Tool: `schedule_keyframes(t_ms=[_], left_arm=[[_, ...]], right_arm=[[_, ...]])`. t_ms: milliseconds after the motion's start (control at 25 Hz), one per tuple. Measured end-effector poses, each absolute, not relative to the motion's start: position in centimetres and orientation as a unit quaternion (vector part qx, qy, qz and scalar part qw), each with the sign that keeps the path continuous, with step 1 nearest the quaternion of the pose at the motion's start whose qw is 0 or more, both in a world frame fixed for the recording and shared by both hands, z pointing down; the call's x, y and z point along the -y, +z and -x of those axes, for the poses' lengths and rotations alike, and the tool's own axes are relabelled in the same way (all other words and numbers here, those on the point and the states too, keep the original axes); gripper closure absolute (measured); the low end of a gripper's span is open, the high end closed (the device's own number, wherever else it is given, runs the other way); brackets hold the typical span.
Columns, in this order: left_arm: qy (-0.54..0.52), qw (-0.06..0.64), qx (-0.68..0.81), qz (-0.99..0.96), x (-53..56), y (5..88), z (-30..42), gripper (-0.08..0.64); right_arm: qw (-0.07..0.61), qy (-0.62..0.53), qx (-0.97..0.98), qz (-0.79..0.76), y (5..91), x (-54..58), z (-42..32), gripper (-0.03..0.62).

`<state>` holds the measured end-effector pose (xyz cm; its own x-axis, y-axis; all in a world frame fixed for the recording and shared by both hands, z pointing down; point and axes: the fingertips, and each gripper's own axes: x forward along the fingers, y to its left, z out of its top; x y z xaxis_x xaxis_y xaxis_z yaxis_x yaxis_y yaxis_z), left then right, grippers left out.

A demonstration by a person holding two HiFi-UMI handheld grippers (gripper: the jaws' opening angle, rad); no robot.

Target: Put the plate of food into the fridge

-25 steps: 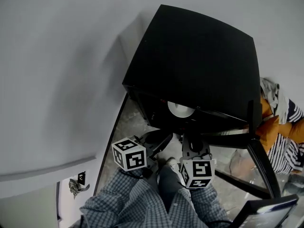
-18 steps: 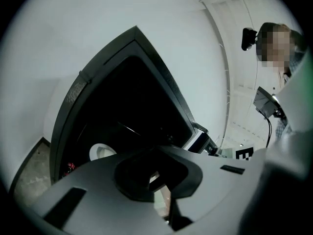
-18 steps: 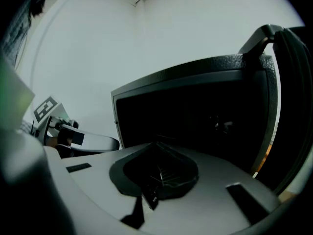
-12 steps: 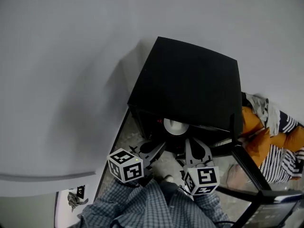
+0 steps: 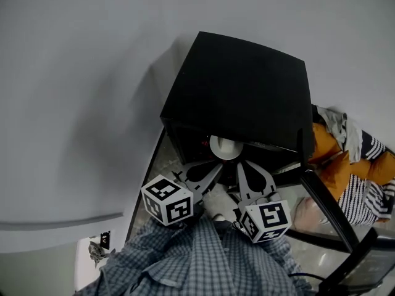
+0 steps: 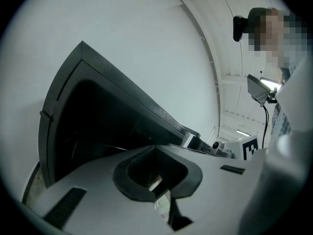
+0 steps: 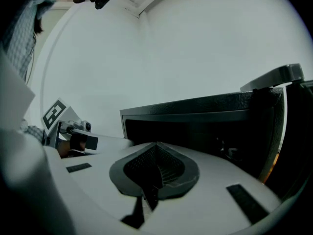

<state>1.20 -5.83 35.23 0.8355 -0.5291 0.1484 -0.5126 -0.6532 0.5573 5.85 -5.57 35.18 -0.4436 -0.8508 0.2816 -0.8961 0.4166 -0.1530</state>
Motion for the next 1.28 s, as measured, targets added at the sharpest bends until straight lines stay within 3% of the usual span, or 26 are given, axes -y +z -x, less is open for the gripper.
schedule_keyframes(t_ms=[1280], left_arm=[[0.013,0.300,0.275,-0.913,4.6,35.8,-2.8,0.554]], right_arm=[[0.078,0.169,0.842,-0.507,35.2,4.2,-5.9,0.586]])
